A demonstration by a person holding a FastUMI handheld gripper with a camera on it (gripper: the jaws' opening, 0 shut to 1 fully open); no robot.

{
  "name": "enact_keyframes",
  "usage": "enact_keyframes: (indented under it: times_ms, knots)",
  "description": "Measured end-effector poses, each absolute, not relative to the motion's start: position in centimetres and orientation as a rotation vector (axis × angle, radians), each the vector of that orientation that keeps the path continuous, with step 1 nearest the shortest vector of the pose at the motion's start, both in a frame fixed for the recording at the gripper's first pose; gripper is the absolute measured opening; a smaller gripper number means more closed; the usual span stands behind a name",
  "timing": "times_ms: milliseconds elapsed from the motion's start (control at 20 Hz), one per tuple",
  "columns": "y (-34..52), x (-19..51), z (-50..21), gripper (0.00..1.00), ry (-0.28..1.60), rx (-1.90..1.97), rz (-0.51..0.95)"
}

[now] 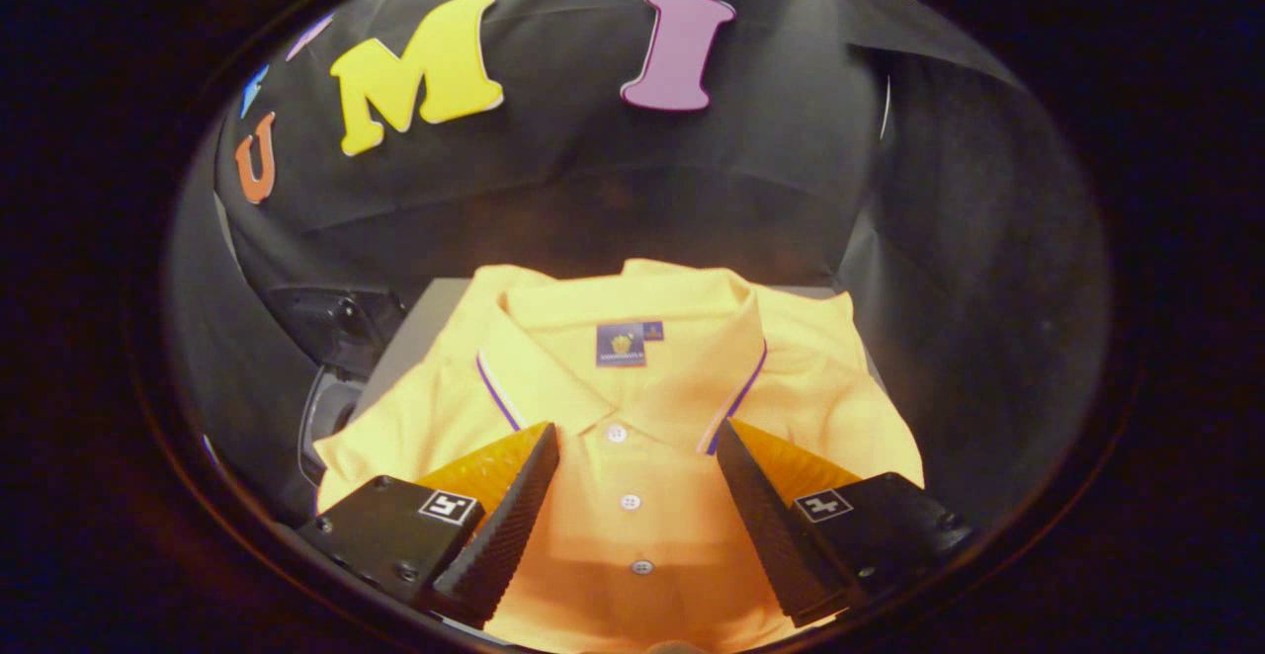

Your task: Put the clothes into the washing machine and then close the washing machine lid.

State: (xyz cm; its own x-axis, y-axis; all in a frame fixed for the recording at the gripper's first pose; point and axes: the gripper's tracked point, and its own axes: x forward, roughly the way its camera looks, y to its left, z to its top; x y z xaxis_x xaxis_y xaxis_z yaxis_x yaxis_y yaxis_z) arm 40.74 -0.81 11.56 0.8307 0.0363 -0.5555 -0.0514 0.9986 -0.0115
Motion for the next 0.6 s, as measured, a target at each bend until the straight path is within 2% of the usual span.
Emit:
enact_keyframes:
  times_ms: [100, 150, 300, 350, 500, 600]
  knots:
    - [-0.5, 41.0, 11.5, 1.00, 0.608, -0.036, 0.055]
    - [-0.5, 41.1, 11.7, 0.96, 0.607, -0.035, 0.056]
    - [-0.2, 40.9, 11.7, 0.93, 0.619, -0.037, 0.070]
    - [0.0, 41.0, 11.8, 0.88, 0.616, -0.040, 0.076]
    - [0.5, 40.7, 11.5, 0.59, 0.600, -0.063, 0.085]
    - [1.1, 40.7, 11.9, 0.48, 0.614, -0.048, 0.084]
